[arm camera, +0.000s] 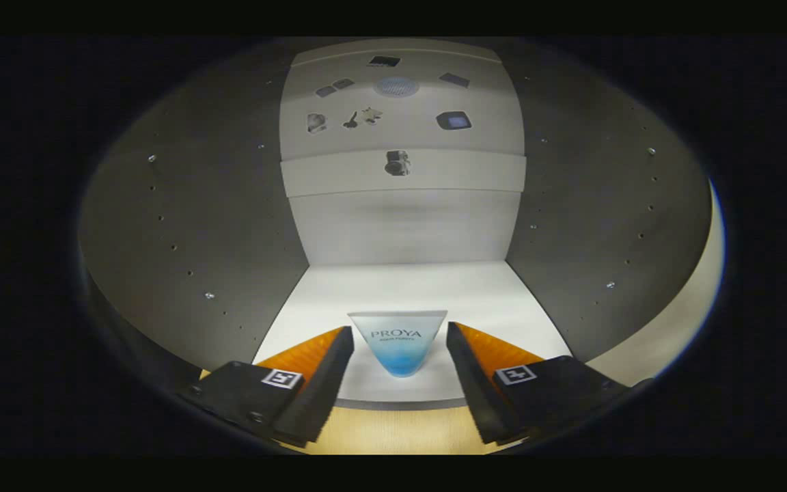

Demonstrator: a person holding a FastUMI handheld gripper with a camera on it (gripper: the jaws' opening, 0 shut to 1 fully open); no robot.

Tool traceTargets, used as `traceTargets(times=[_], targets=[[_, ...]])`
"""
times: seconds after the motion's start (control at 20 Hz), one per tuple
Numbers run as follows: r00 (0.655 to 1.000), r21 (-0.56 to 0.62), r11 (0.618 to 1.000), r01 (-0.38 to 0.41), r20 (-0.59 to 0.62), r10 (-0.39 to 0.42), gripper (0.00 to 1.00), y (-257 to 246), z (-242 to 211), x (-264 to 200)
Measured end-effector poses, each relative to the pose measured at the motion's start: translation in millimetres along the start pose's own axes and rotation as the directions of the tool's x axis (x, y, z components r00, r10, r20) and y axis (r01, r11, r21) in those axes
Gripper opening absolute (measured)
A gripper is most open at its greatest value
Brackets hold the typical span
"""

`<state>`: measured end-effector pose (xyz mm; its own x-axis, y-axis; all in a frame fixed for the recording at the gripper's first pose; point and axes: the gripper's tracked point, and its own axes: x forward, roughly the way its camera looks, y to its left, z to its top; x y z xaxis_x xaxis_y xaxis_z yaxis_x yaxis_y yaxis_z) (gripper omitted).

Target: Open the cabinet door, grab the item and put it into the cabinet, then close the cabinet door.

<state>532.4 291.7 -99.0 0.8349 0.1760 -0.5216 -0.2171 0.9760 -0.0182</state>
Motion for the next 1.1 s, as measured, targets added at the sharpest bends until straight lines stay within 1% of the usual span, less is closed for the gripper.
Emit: traceTargets(times=[0.1, 0.15, 0.3, 0.4, 0.6, 0.8, 1.0, 1.1], targets=[[0.999, -0.004, 1.0, 0.015, 0.052, -0.015, 0.98, -3.0, 9.2, -15.4], [0.996, -0.009, 1.0, 0.026, 0.08, -0.025, 1.0, -4.4, 12.7, -24.1], [0.988, 0.001, 1.0, 0.029, 0.152, -0.029, 1.0, -1.6, 14.5, -67.5], [0.979, 0.0, 0.999, 0.036, 0.199, -0.035, 1.0, 0.5, 6.6, -102.1], [0.96, -0.03, 0.998, 0.053, 0.277, -0.043, 0.99, 2.7, -20.5, -175.4], [0.937, -0.021, 0.996, 0.085, 0.342, -0.072, 0.99, -7.7, -57.2, -249.1], [0.928, -0.012, 0.994, 0.11, 0.359, -0.098, 0.99, -22.4, -104.6, -310.5], [0.92, -0.01, 0.991, 0.134, 0.372, -0.12, 0.99, -32.2, -124.5, -334.2]])
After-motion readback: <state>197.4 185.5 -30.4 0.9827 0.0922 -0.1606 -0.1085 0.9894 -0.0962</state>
